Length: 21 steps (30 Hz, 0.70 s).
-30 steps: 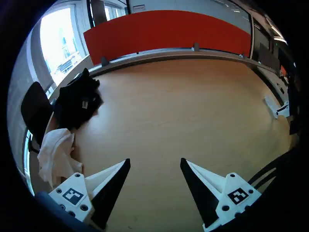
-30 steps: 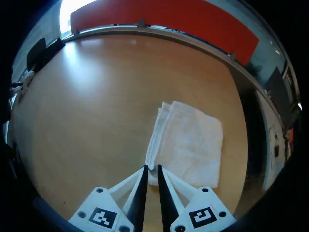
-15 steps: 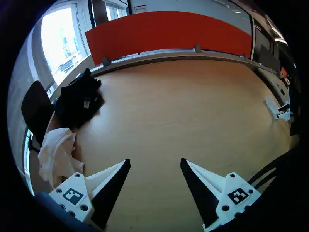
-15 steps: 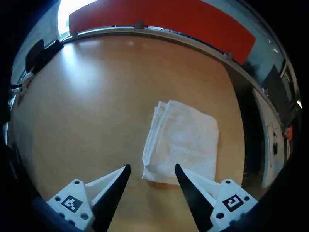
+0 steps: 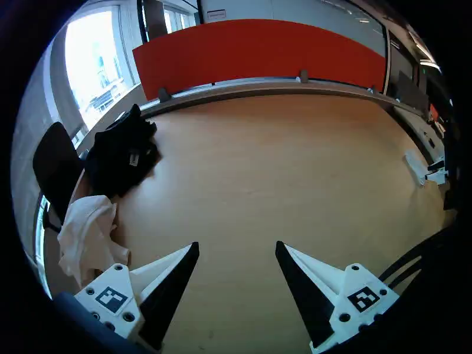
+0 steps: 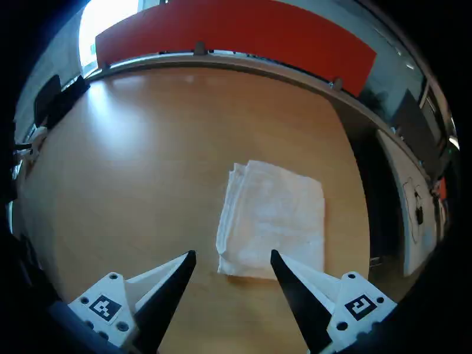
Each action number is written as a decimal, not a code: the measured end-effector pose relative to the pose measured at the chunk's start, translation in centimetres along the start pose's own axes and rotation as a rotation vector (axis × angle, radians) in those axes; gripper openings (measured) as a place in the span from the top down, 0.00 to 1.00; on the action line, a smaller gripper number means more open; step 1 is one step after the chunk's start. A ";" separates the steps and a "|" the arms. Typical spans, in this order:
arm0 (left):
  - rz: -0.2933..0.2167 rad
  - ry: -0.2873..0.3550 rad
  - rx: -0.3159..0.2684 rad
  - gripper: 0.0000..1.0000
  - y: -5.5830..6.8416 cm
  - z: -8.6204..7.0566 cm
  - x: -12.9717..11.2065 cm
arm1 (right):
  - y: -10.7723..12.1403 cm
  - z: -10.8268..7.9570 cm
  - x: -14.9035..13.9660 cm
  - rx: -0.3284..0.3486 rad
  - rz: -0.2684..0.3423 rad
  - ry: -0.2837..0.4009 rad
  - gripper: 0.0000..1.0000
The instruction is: Fold towel
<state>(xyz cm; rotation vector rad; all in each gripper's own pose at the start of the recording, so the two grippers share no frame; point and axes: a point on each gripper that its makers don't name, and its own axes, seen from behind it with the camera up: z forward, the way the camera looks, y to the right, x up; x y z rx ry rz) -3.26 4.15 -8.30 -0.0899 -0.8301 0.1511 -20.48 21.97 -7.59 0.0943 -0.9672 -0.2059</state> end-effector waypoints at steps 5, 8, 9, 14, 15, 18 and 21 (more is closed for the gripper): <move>-0.008 0.008 0.002 0.04 -0.2 0.0 0.3 | 0.0 -0.4 1.0 -0.014 0.064 0.049 0.02; -0.016 0.013 0.004 0.04 -0.3 0.0 0.5 | 0.2 -0.6 1.7 -0.030 0.096 0.084 0.02; -0.019 0.014 0.004 0.04 -0.3 0.0 0.6 | 0.3 -0.7 1.9 -0.036 0.104 0.096 0.02; -0.035 0.026 0.010 0.04 -0.5 0.0 1.0 | 0.7 -1.3 2.9 -0.069 0.131 0.160 0.02; -0.038 0.029 0.011 0.04 -0.6 0.0 1.2 | 0.8 -1.4 3.2 -0.075 0.135 0.175 0.02; -0.045 0.041 0.015 0.04 -0.7 0.0 1.6 | 0.8 -1.9 4.5 -0.088 0.150 0.236 0.02; -0.055 0.055 0.016 0.04 -0.9 0.0 2.0 | 0.7 -2.7 6.0 -0.093 0.168 0.307 0.02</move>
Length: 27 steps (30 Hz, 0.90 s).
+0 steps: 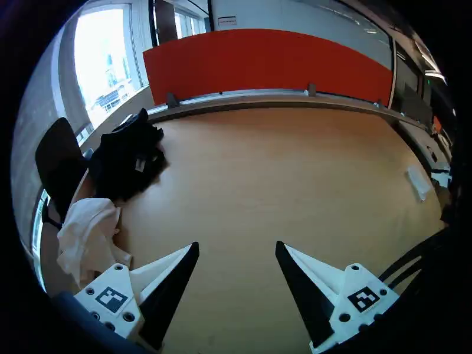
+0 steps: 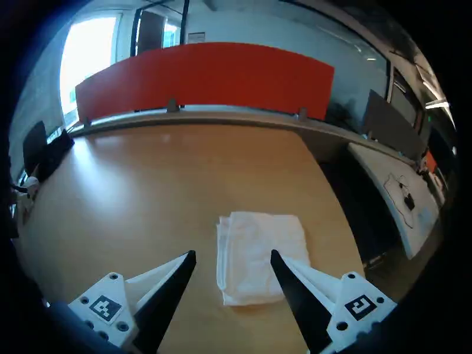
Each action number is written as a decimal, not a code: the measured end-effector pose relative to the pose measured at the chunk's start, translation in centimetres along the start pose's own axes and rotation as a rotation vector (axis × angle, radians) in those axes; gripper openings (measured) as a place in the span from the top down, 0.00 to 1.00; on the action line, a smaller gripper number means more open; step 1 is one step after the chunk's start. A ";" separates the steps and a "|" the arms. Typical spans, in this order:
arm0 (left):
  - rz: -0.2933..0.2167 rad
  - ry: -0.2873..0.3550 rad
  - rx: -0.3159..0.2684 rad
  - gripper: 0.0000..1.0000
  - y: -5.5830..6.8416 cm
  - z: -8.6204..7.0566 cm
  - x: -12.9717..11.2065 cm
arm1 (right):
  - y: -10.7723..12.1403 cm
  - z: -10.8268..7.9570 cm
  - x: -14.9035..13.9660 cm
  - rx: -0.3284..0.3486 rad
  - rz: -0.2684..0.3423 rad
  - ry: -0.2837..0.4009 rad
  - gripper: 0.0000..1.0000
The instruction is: Fold towel
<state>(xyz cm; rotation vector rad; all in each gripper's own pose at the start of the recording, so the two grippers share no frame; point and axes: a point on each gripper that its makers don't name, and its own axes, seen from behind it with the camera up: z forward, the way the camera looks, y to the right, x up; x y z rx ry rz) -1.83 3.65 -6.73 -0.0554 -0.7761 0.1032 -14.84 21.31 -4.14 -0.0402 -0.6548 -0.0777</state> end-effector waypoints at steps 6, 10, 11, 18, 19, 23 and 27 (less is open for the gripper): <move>-0.020 0.039 0.009 0.04 -0.4 0.0 0.9 | -0.1 -1.0 3.5 -0.022 0.045 0.137 0.02; -0.028 0.064 0.012 0.04 -0.5 0.0 1.4 | 0.0 -1.9 5.5 -0.046 0.074 0.217 0.02; -0.030 0.071 0.013 0.04 -0.5 0.0 1.6 | 0.1 -2.1 5.9 -0.050 0.081 0.232 0.02; -0.040 0.101 0.029 0.04 -1.1 0.0 2.3 | -0.6 -2.6 7.2 -0.049 0.089 0.271 0.02; -0.041 0.110 0.032 0.04 -1.3 0.0 2.5 | -0.7 -2.7 7.5 -0.049 0.084 0.276 0.02; -0.046 0.156 0.041 0.04 -1.8 -0.2 3.9 | -1.5 -3.2 8.7 -0.048 0.060 0.302 0.02; -0.056 0.215 0.043 0.04 -2.2 -0.5 5.6 | -2.8 -3.5 10.0 -0.040 0.039 0.323 0.02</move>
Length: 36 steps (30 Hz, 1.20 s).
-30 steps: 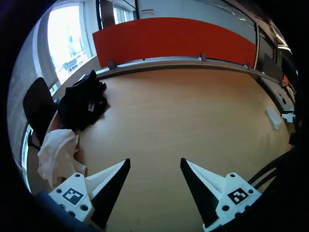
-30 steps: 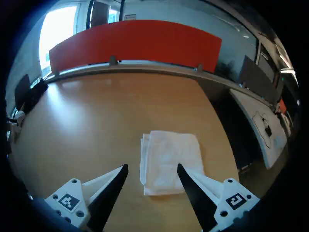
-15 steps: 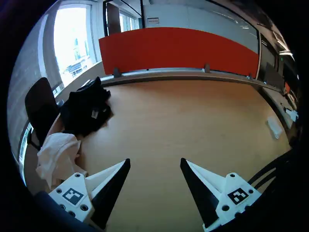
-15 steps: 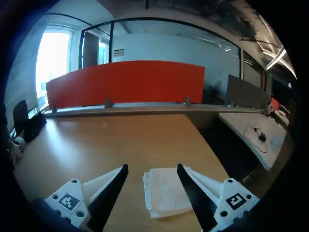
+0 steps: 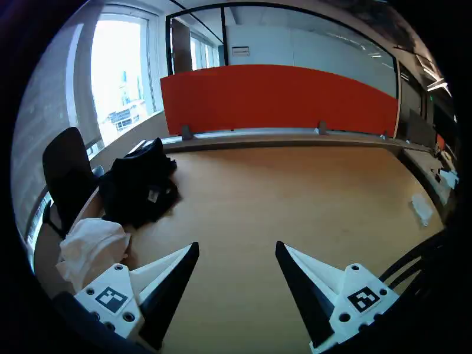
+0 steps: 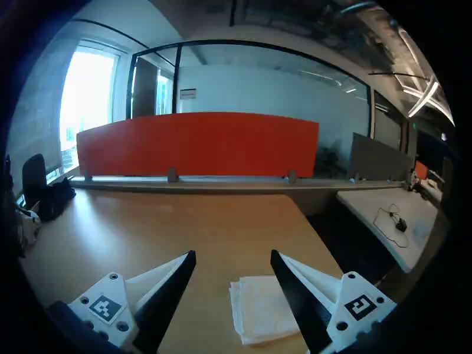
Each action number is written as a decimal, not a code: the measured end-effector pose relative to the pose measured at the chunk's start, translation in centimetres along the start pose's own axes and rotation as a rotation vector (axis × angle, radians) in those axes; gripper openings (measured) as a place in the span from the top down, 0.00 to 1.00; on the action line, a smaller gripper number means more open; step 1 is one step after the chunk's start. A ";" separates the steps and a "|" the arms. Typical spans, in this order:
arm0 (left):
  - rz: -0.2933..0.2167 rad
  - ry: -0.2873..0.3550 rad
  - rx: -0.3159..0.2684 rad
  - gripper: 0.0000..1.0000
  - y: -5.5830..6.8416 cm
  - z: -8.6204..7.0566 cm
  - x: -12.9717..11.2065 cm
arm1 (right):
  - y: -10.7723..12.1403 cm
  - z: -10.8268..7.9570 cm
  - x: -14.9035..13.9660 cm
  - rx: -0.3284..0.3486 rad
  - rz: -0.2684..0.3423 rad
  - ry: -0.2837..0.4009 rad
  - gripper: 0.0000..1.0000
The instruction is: Fold towel
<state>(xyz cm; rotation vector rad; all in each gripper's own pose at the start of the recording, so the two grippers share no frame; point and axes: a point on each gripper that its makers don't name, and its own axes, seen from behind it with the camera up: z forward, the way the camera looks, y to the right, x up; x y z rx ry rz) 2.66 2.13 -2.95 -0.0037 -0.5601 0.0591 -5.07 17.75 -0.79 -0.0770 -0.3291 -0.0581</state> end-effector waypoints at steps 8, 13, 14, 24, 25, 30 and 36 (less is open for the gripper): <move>-0.019 0.104 -0.008 0.04 -0.2 0.0 3.0 | -4.6 0.1 3.0 0.034 -0.028 0.066 0.02; -0.022 0.146 -0.024 0.04 -0.1 0.0 4.3 | -8.1 0.1 5.1 0.065 -0.037 0.108 0.01; -0.022 0.155 -0.026 0.04 -0.1 0.0 4.6 | -8.8 0.1 5.6 0.070 -0.038 0.117 0.01; -0.064 0.236 -0.049 0.04 -0.2 -0.3 7.2 | -15.2 -0.1 9.0 0.096 -0.017 0.185 0.01; -0.065 0.243 -0.054 0.04 -0.2 -0.4 7.5 | -15.8 -0.1 9.2 0.099 -0.017 0.190 0.01; -0.059 0.283 -0.065 0.04 -0.3 -0.7 8.7 | -18.5 -0.1 10.0 0.111 -0.023 0.208 0.02; -0.050 0.312 -0.070 0.04 -0.5 -1.0 9.4 | -20.0 -0.1 10.4 0.117 -0.024 0.218 0.01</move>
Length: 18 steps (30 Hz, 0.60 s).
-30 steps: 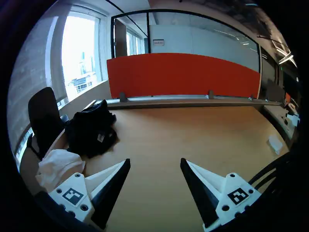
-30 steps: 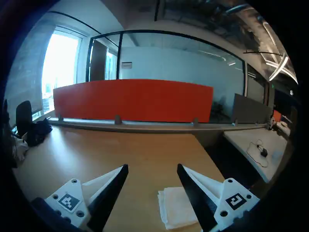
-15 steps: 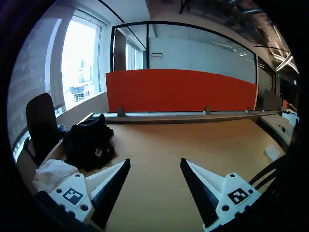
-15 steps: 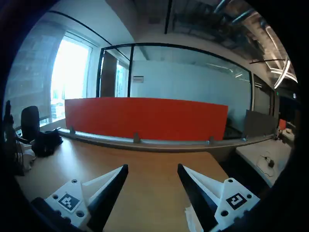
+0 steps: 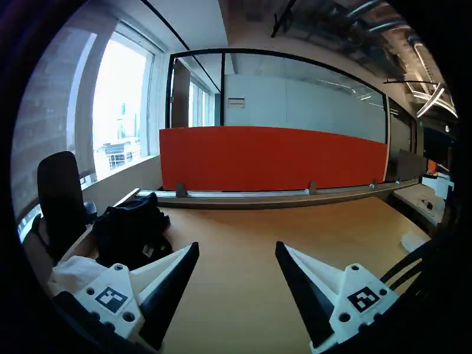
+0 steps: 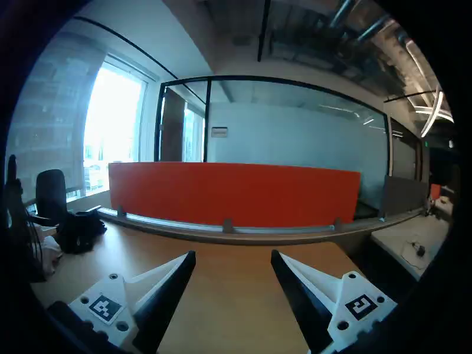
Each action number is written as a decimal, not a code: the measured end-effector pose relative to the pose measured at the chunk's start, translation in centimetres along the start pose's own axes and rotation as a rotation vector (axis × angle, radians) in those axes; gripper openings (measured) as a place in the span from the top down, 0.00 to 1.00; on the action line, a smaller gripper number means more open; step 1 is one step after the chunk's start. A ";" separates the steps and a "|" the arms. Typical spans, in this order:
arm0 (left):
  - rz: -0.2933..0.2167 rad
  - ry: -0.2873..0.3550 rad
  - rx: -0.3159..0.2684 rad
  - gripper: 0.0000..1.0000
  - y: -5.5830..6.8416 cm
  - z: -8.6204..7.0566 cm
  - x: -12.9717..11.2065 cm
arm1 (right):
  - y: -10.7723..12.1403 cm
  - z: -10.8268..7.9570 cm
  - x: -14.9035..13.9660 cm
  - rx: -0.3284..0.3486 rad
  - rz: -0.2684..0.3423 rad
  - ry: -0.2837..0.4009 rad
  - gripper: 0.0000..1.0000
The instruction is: Fold towel
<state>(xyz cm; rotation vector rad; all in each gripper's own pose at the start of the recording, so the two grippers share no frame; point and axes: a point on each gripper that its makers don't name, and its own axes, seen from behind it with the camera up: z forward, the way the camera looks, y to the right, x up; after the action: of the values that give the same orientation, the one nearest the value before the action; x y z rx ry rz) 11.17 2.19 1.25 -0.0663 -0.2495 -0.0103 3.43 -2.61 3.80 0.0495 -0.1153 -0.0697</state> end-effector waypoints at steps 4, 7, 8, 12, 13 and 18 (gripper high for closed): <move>0.005 0.017 0.000 0.04 0.0 -0.2 0.2 | -0.2 0.0 0.4 -0.002 0.014 0.001 0.01; 0.020 0.034 0.002 0.04 0.0 -0.4 0.6 | -0.3 0.0 0.8 -0.004 0.027 0.003 0.01; 0.027 0.042 0.004 0.04 0.0 -0.5 0.8 | -0.3 0.0 0.9 -0.004 0.032 0.004 0.01; 0.040 0.076 0.010 0.04 0.1 -0.8 1.4 | -0.8 -0.2 1.3 0.005 0.044 0.005 0.01; 0.039 0.082 0.008 0.04 0.2 -0.8 1.5 | -1.0 -0.3 1.4 0.008 0.044 0.004 0.01; 0.033 0.111 0.004 0.04 0.1 -1.4 1.4 | -1.9 -0.8 2.0 0.019 0.047 0.007 0.01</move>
<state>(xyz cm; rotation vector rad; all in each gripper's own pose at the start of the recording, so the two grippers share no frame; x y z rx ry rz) 12.91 2.21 0.28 -0.0660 -0.1378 0.0193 5.42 -4.65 3.17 0.0662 -0.1101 -0.0219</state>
